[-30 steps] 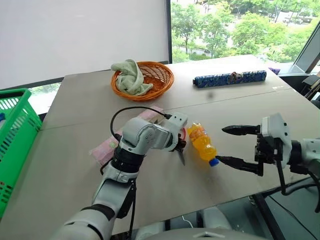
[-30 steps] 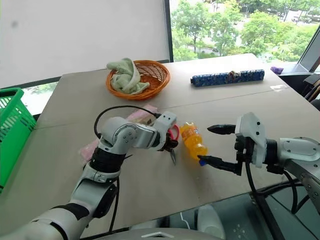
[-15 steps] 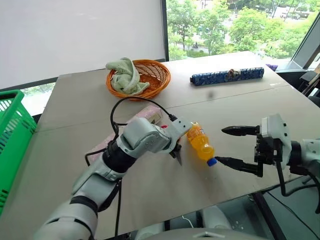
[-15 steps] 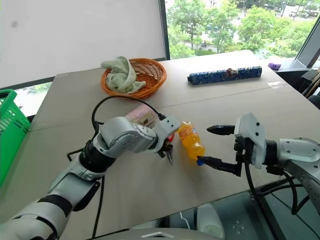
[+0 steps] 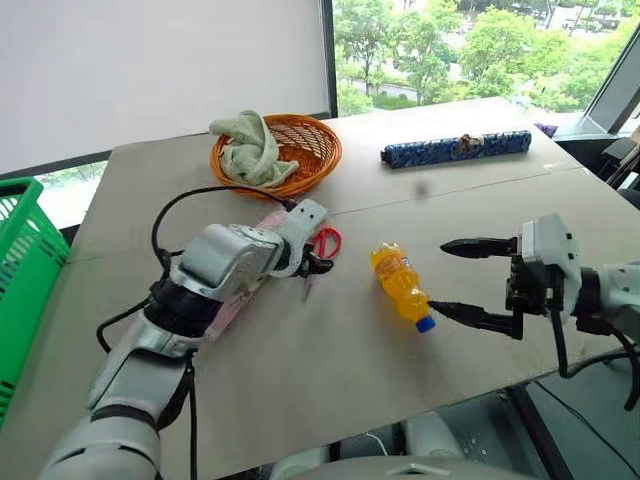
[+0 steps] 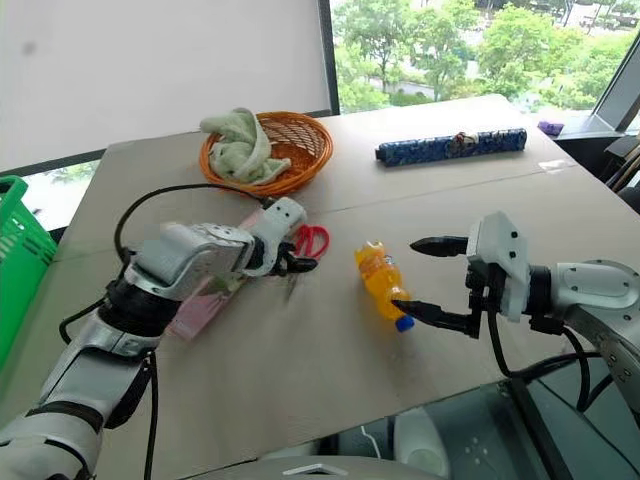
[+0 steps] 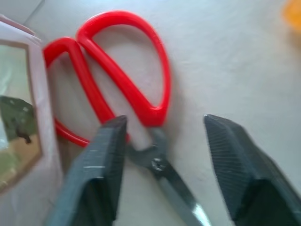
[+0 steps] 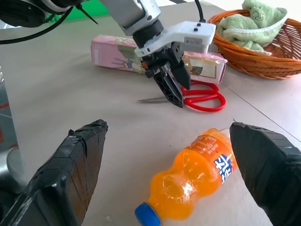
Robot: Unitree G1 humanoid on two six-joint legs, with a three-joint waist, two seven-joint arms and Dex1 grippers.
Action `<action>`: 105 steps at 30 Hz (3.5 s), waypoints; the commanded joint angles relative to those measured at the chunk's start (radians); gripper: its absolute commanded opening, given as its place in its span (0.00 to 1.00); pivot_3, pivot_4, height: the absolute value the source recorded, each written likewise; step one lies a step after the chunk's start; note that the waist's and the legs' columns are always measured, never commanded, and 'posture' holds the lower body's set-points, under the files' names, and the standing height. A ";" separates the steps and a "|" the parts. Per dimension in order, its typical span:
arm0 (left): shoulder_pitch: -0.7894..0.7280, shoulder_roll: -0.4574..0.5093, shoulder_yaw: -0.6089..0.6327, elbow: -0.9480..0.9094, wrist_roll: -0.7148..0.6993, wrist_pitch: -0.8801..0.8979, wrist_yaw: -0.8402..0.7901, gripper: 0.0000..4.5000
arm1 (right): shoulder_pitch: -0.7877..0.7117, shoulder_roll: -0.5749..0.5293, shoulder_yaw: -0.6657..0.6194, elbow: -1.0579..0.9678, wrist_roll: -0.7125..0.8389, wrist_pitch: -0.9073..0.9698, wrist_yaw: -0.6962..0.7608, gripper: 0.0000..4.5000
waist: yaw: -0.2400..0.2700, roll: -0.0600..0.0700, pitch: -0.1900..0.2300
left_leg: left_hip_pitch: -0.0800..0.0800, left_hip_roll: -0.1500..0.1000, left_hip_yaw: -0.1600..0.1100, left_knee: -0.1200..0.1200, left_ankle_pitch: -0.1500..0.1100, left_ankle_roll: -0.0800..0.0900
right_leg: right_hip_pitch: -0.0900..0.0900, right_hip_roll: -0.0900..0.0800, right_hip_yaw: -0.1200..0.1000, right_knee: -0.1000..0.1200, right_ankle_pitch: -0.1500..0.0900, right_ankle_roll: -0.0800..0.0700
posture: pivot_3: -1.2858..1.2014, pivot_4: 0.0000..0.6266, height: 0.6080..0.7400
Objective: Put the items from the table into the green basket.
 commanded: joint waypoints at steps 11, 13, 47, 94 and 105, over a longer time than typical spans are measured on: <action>0.049 -0.179 0.125 -0.114 0.110 0.282 0.184 1.00 | -0.113 0.017 0.040 0.059 0.024 -0.025 0.088 1.00 | 0.038 0.000 0.000 | 0.002 0.000 0.000 0.005 -0.002 0.002 | 0.004 0.003 -0.002 0.001 0.000 0.005 | 0.48 0.00 1.00; 0.039 -0.210 0.116 -0.073 0.142 0.271 0.201 1.00 | -0.139 0.011 0.052 0.082 0.003 -0.031 0.103 1.00 | 0.041 0.000 0.000 | 0.002 0.000 0.000 0.007 -0.002 0.002 | 0.005 0.002 -0.001 0.001 0.001 0.005 | 0.48 0.00 1.00; 0.584 -0.004 0.304 -0.291 0.146 -0.507 -0.251 0.00 | -0.118 -0.001 0.091 0.151 -0.135 -0.061 0.084 1.00 | 0.011 0.012 -0.020 | 0.013 0.005 0.008 -0.006 -0.003 0.001 | 0.010 -0.003 0.005 -0.004 0.000 -0.005 | 0.48 0.00 1.00; 0.179 0.364 0.299 -0.032 0.032 -0.179 -0.371 0.99 | -0.210 0.070 0.108 0.142 -0.097 -0.032 0.085 1.00 | 0.068 0.005 -0.023 | 0.004 0.008 0.006 0.002 -0.002 0.000 | 0.002 0.010 0.001 0.001 0.000 -0.003 | 0.49 0.00 1.00; 0.132 0.273 0.022 0.188 0.187 -0.287 -0.451 0.99 | -0.209 0.082 0.105 0.101 -0.052 -0.018 0.054 1.00 | 0.046 0.005 -0.023 | 0.004 0.008 0.008 0.003 -0.002 0.000 | 0.002 0.010 0.003 0.001 0.002 -0.001 | 0.48 0.00 1.00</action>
